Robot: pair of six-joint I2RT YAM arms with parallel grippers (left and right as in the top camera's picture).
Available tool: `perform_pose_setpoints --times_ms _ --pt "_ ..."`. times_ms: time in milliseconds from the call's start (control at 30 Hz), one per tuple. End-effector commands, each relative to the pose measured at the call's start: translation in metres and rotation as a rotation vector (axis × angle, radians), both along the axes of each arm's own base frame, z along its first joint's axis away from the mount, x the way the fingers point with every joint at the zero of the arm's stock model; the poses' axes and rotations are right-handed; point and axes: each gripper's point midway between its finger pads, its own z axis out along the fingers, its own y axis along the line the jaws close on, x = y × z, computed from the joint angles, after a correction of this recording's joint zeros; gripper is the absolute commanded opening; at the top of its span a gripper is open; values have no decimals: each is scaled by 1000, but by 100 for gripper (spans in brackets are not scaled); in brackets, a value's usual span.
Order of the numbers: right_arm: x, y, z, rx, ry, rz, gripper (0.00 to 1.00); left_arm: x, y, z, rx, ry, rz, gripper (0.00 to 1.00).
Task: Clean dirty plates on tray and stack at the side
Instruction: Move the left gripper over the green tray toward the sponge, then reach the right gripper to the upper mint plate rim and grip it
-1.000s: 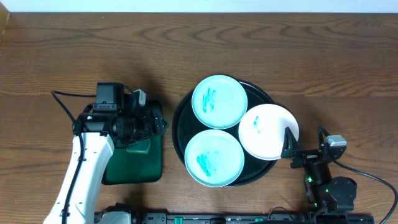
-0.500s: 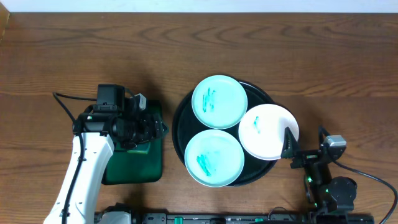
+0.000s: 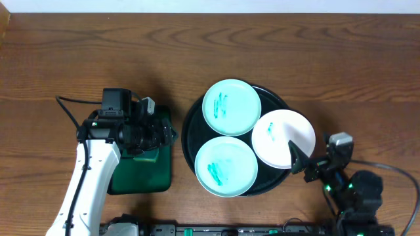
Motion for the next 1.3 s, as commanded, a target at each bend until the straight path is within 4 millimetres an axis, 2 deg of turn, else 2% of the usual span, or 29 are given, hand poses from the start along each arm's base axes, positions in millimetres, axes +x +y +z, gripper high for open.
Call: perform_pose_setpoints --times_ms 0,167,333,500,767,867,967,1267 --pt "10 3 48 -115 -30 56 99 7 0 10 -2 -38 -10 83" --pt "34 3 74 -125 180 68 99 7 0 10 -2 -37 -10 83" --pt "49 3 76 -119 471 86 99 7 0 10 -2 -37 -10 83" --pt "47 3 59 -110 784 104 99 7 0 10 -2 -37 -10 83" --pt "25 3 3 -84 1221 120 99 7 0 10 -2 -38 -10 83" --pt "28 2 -10 -94 1268 122 99 8 1 10 5 -43 -8 83" --pt "46 -12 -19 -179 1212 78 99 10 11 6 67 -45 11 83" --pt "73 -13 -18 -178 1109 54 99 11 21 3 125 -45 28 83"
